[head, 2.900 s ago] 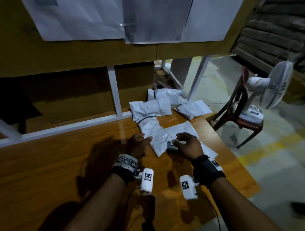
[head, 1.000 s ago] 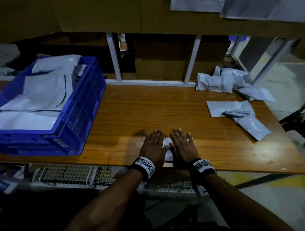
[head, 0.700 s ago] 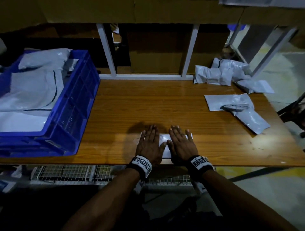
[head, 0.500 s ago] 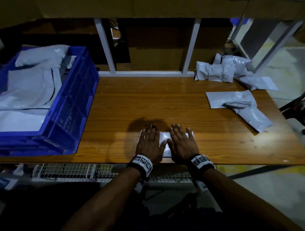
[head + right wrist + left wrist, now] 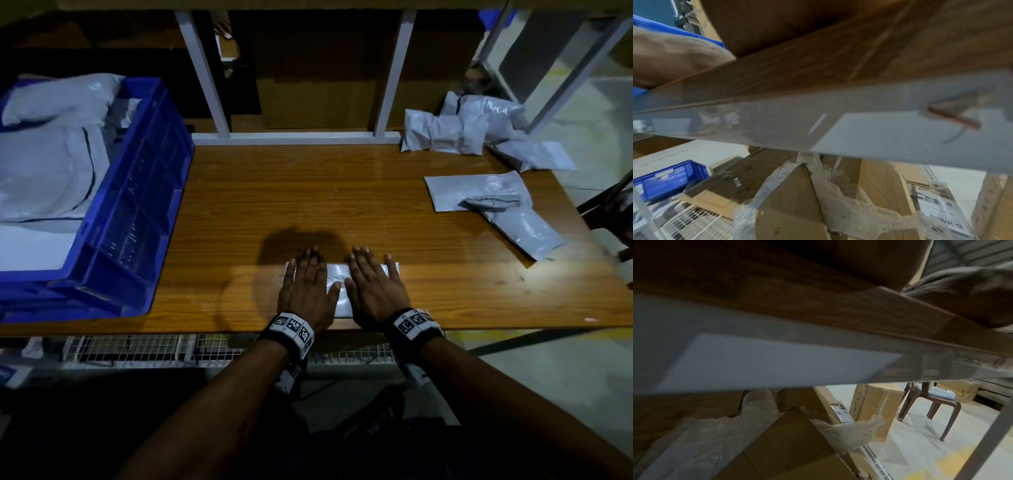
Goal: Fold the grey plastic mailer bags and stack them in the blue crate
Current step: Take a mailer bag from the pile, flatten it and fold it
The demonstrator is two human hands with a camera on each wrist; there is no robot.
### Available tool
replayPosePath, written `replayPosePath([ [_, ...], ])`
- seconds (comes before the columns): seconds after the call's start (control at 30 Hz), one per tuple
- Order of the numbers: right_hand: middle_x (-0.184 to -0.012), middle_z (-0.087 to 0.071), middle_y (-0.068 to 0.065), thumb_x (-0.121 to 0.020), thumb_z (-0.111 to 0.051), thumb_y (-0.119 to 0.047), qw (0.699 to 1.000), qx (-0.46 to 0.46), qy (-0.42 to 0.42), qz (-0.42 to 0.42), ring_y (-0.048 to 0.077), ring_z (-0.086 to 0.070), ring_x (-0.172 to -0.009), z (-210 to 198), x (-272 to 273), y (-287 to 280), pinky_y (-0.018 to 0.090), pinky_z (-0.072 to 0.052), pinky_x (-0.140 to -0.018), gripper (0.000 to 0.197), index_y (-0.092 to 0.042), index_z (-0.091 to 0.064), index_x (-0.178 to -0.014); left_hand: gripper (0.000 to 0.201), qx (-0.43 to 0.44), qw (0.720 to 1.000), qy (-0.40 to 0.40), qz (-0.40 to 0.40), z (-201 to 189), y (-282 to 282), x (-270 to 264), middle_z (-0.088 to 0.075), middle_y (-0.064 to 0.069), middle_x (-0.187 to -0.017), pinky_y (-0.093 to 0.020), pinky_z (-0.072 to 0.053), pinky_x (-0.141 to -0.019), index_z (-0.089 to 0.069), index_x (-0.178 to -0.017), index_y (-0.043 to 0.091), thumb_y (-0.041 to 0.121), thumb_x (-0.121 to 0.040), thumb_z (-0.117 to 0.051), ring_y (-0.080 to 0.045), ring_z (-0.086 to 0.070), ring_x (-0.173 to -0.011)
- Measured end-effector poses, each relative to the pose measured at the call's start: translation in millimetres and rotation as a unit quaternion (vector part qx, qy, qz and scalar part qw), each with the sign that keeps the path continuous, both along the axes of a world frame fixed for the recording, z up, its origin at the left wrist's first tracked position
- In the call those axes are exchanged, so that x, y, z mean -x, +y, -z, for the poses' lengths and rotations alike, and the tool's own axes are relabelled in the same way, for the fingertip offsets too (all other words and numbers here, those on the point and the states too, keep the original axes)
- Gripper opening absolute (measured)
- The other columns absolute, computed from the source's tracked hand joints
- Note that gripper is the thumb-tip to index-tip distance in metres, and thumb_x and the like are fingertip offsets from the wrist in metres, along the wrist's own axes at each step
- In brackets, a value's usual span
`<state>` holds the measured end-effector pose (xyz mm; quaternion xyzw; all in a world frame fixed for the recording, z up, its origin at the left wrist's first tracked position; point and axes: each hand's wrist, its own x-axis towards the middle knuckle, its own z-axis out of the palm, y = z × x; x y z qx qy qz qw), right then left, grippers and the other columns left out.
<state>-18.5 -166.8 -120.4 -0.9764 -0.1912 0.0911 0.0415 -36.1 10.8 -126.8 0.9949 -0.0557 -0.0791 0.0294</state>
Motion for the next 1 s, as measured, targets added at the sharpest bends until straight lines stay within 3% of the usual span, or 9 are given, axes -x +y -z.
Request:
replayPosePath([
  [0.27, -0.172, 0.006, 0.003, -0.104, 0.000, -0.050, 1.000, 0.008, 0.009, 0.014, 0.021, 0.010, -0.158, 0.4, -0.8, 1.4, 0.057, 0.004, -0.125, 0.066, -0.024, -0.001, -0.164, 0.075, 0.008, 1.000, -0.015, -0.008, 2.4, -1.3, 0.8, 0.000, -0.010, -0.172, -0.049, 0.002, -0.127, -0.008, -0.163, 0.009, 0.055, -0.104, -0.014, -0.022, 0.000, -0.158],
  [0.43, -0.170, 0.014, 0.004, -0.105, 0.000, -0.052, 1.000, 0.016, 0.009, 0.013, 0.024, 0.015, -0.157, 3.0, -1.3, 0.6, 0.059, 0.004, -0.124, 0.059, -0.040, 0.007, -0.162, 0.074, 0.018, 1.000, -0.017, -0.014, 6.6, -0.5, 0.4, 0.001, -0.008, -0.172, -0.050, 0.004, -0.126, -0.008, -0.164, 0.017, 0.059, -0.102, -0.010, -0.022, 0.002, -0.158],
  [0.67, -0.168, 0.023, 0.006, -0.104, 0.000, -0.054, 0.999, 0.026, 0.014, 0.026, 0.027, 0.022, -0.155, 1.1, -2.3, 2.1, 0.063, 0.008, -0.122, 0.057, -0.046, 0.010, -0.159, 0.070, 0.028, 0.999, -0.030, -0.008, 11.4, 2.0, -0.6, -0.001, -0.008, -0.172, -0.052, 0.002, -0.126, -0.013, -0.164, 0.025, 0.058, -0.103, -0.013, -0.024, 0.002, -0.158],
  [0.83, -0.166, 0.030, 0.009, -0.103, -0.002, -0.055, 0.999, 0.023, 0.018, 0.028, 0.030, 0.026, -0.154, -8.6, -0.6, 5.1, 0.066, 0.011, -0.120, 0.059, -0.045, 0.015, -0.158, 0.069, 0.024, 1.000, -0.003, -0.007, 2.3, 1.2, 0.5, 0.015, -0.006, -0.170, -0.056, 0.008, -0.124, 0.000, -0.163, 0.030, 0.060, -0.102, -0.008, -0.026, 0.015, -0.157],
  [0.93, -0.169, 0.022, 0.010, -0.102, -0.003, -0.060, 0.999, -0.004, 0.042, 0.017, 0.031, 0.022, -0.155, -14.0, -1.7, -0.6, 0.068, 0.005, -0.120, 0.065, -0.037, 0.016, -0.160, 0.073, 0.045, 0.997, 0.061, 0.006, -7.2, 8.1, -7.4, 0.020, -0.004, -0.170, -0.055, 0.013, -0.123, 0.001, -0.164, 0.029, 0.066, -0.102, -0.013, -0.024, 0.021, -0.155],
  [1.0, -0.172, 0.006, 0.007, -0.098, -0.006, -0.067, 0.997, -0.023, 0.062, 0.028, 0.032, 0.012, -0.157, -22.1, -6.8, -11.0, 0.070, 0.000, -0.119, 0.074, -0.033, 0.003, -0.163, 0.075, 0.069, 0.993, 0.094, 0.018, -19.8, 17.6, -15.3, 0.008, -0.003, -0.172, -0.054, 0.007, -0.125, -0.011, -0.164, 0.028, 0.066, -0.102, -0.030, -0.022, 0.012, -0.157],
])
